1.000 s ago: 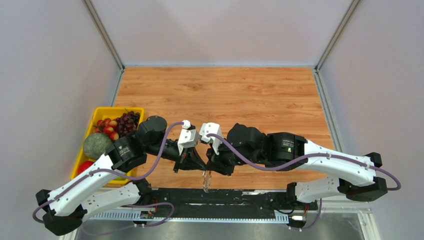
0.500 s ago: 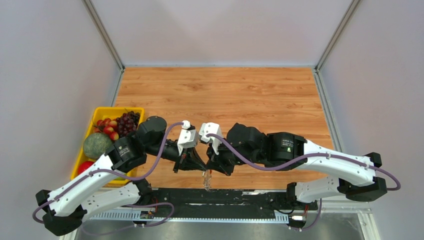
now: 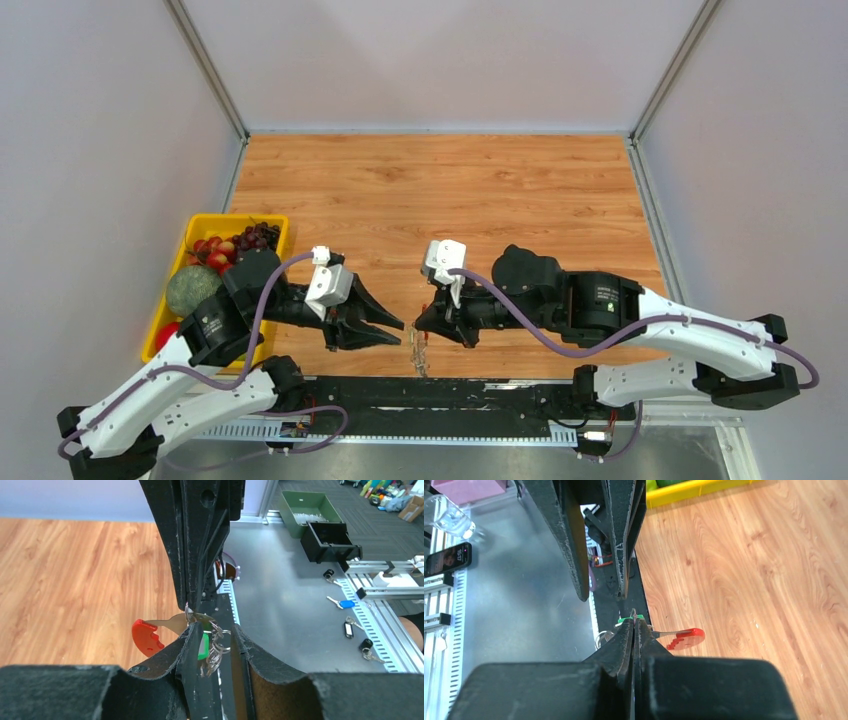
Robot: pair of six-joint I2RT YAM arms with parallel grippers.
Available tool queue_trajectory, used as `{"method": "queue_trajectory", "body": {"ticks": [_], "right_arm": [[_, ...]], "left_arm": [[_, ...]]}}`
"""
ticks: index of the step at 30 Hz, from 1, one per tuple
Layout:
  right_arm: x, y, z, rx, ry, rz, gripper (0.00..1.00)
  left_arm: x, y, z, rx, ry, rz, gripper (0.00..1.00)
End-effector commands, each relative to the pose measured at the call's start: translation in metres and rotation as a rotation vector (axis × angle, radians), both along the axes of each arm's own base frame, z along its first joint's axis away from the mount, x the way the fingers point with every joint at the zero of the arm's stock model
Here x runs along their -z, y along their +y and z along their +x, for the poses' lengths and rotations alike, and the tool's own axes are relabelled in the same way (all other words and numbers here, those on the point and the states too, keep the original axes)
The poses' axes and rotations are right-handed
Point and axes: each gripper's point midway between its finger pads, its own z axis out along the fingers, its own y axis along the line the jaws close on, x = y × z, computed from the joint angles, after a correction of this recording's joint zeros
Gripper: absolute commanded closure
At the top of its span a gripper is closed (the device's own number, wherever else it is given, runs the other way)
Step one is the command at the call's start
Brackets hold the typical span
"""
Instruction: Put the keys on the keyring
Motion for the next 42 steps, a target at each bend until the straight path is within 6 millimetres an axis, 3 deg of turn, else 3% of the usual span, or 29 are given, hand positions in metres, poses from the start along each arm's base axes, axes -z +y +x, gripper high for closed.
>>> {"method": "queue_trajectory", "body": {"ticks": [1, 11, 19, 42], "right_arm": [[-0.040, 0.003, 0.002, -0.016, -0.079, 0.149, 1.00], [-0.054, 0.002, -0.001, -0.049, -0.121, 0.193, 1.00], [-0.060, -0.002, -0.006, -0.060, -0.128, 0.217, 1.00], [-0.064, 0.004, -0.005, -0.041, -0.149, 0.224, 1.00]], "left_arm": [[-0.015, -0.005, 0.007, -0.031, -0.015, -0.063, 0.62], [-0.023, -0.010, 0.024, -0.122, -0.017, -0.093, 0.65], [-0.023, -0.011, 0.027, -0.135, -0.014, -0.097, 0.67], [-0.028, -0.009, 0.007, -0.029, 0.003, -0.129, 0.71]]}}
